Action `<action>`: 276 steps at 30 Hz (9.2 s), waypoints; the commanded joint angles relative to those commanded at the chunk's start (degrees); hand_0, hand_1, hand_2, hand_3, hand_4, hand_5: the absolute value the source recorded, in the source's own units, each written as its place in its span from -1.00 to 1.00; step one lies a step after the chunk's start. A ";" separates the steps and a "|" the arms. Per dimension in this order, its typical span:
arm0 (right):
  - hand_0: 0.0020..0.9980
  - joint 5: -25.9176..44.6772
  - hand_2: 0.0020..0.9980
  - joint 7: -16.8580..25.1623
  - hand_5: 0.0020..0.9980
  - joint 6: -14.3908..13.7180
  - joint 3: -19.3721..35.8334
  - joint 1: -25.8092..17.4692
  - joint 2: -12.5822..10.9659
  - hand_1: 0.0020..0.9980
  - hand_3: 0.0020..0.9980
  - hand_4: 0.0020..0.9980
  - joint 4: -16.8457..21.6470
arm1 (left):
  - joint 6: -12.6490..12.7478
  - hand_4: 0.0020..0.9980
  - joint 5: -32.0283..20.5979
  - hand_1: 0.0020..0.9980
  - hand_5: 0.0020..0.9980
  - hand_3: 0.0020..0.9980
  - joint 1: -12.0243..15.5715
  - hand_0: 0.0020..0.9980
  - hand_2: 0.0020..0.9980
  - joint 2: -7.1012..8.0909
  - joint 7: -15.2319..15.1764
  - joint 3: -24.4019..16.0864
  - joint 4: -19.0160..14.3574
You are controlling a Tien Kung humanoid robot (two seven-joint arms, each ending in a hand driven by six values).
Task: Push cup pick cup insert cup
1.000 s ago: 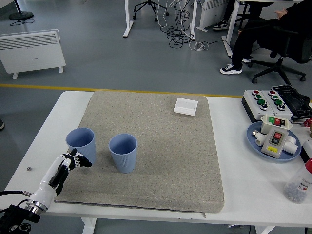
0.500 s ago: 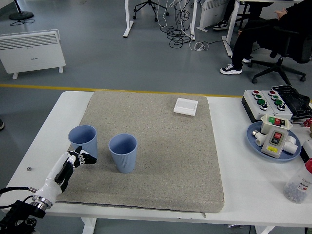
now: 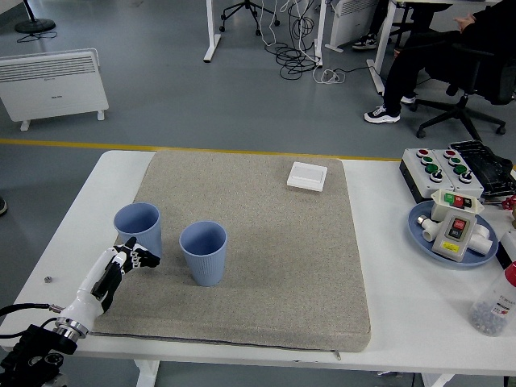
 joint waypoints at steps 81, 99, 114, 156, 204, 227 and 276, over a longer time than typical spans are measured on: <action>0.50 0.08 0.19 -0.20 0.15 0.06 -0.83 0.49 0.26 0.22 0.17 -0.79 0.00 | -1.11 0.09 -3.64 0.16 1.00 -0.12 -14.47 0.27 0.05 -2.71 -1.12 10.69 18.28; 0.50 -0.06 0.19 -0.20 0.15 0.12 -0.90 0.22 0.36 0.22 0.16 -0.79 0.00 | -1.17 0.09 -3.05 0.20 1.00 -0.11 -15.24 0.32 0.08 -3.30 -1.03 10.97 18.73; 0.50 -0.19 0.19 -0.10 0.15 0.16 -0.68 -0.16 0.18 0.22 0.16 -0.79 0.00 | 0.05 0.08 -0.02 0.15 1.00 -0.11 -6.55 0.11 0.06 1.79 -0.99 2.29 5.59; 0.50 2.11 0.18 -0.07 0.14 -0.15 -1.75 0.16 -0.07 0.22 0.16 -0.79 0.00 | -8.95 1.00 36.15 0.93 0.06 0.91 -27.99 0.93 1.00 17.52 35.98 19.21 -28.37; 0.50 1.99 0.17 -0.20 0.14 -0.08 -2.11 -0.53 -0.02 0.22 0.16 -0.79 0.00 | -9.69 0.44 34.74 0.09 -0.80 -0.01 -32.13 -0.09 0.11 15.27 36.50 24.89 -22.38; 0.50 2.12 0.17 -0.17 0.14 -0.09 -1.98 -0.12 -0.24 0.22 0.17 -0.79 0.00 | -12.15 0.04 31.32 0.05 -0.90 -0.10 -33.15 0.05 0.00 23.37 43.21 4.45 -29.84; 0.50 2.69 0.17 -0.37 0.14 -0.18 -2.61 0.31 -0.29 0.22 0.16 -0.79 0.00 | -11.13 0.04 35.61 0.09 -1.00 -0.09 -40.86 0.11 0.05 18.66 40.73 18.98 -5.78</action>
